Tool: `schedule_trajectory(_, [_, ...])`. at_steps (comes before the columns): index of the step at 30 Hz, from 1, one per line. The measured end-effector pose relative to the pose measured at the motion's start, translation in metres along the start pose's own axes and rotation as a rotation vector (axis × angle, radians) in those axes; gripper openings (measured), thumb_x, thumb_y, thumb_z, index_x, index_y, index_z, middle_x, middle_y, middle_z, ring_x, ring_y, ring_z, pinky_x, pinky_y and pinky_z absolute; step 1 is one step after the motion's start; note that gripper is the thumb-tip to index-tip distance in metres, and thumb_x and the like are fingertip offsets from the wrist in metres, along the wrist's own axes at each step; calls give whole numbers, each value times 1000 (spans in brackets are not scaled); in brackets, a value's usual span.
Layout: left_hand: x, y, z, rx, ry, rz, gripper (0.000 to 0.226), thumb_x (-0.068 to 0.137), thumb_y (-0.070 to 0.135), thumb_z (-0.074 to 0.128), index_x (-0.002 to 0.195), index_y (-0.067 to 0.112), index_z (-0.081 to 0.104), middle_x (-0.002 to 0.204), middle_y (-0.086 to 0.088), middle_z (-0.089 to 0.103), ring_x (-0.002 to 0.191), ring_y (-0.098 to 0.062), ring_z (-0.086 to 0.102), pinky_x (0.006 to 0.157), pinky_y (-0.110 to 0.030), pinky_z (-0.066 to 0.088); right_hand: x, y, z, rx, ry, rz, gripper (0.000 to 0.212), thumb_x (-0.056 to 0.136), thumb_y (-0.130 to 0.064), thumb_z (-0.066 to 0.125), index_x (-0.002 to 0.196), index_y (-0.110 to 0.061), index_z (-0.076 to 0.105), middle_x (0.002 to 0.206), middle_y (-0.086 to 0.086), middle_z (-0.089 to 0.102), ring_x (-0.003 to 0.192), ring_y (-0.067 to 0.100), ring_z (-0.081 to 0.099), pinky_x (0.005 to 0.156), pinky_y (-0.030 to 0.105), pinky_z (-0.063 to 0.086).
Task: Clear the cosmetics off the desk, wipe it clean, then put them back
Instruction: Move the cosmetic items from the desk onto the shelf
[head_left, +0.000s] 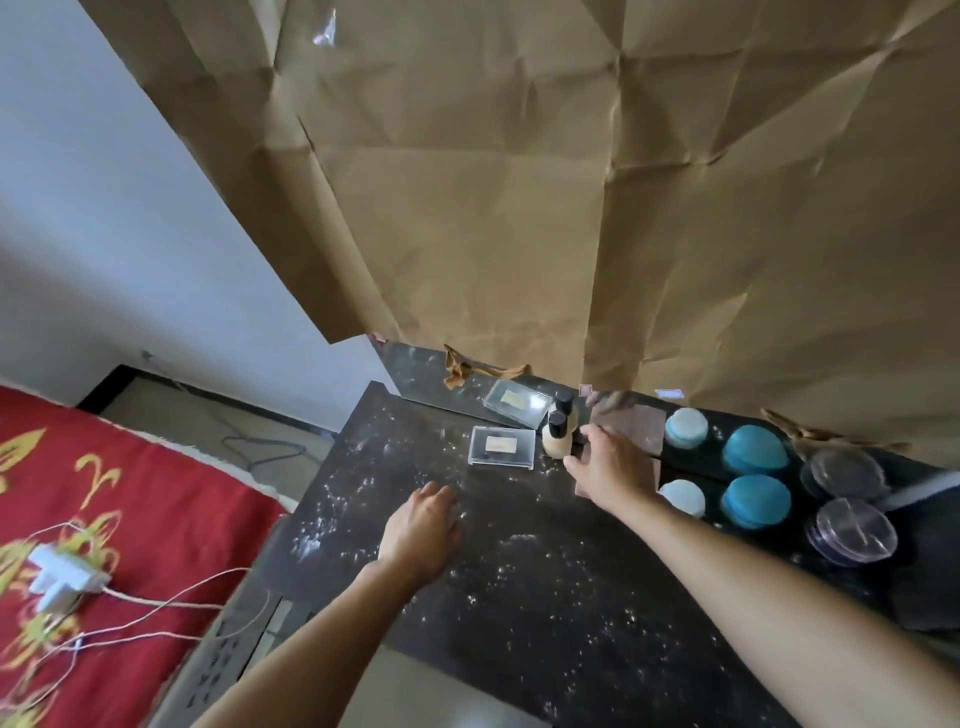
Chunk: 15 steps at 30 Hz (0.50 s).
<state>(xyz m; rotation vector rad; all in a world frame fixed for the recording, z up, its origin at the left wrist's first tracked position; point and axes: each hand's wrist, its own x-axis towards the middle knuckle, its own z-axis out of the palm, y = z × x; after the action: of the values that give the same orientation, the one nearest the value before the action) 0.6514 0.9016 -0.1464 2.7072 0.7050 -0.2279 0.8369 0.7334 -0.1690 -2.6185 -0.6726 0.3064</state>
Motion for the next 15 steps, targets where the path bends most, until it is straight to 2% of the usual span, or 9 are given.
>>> schedule_trajectory(4, [43, -6, 13, 15, -72, 10, 37, 90, 29, 51, 125, 17, 51, 123, -3, 50, 114, -24, 50, 92, -37, 46, 28, -8, 30, 91, 55, 176, 43, 79, -56, 56, 90, -16, 63, 91, 7, 68, 87, 29, 64, 66, 34, 50])
schedule_trajectory(9, [104, -5, 25, 89, -108, 149, 47, 90, 28, 56, 134, 16, 42, 135, -6, 41, 122, -25, 41, 101, -37, 39, 40, -22, 53, 171, 152, 274, 29, 78, -41, 65, 84, -12, 66, 88, 10, 70, 85, 31, 64, 60, 28, 32])
schedule_trajectory(12, [138, -4, 32, 161, -142, 263, 56, 90, 27, 58, 140, 17, 35, 146, -7, 33, 133, -25, 33, 108, -38, 35, 44, -23, 62, 169, 191, 294, 24, 77, -32, 68, 79, -8, 64, 81, 15, 70, 78, 35, 64, 59, 30, 38])
schedule_trajectory(15, [162, -5, 41, 203, -203, 359, 61, 88, 24, 60, 142, 17, 32, 147, -7, 34, 136, -25, 29, 109, -39, 30, 46, -21, 67, 146, 206, 272, 21, 73, -24, 72, 75, -5, 64, 72, 17, 69, 70, 36, 64, 59, 30, 42])
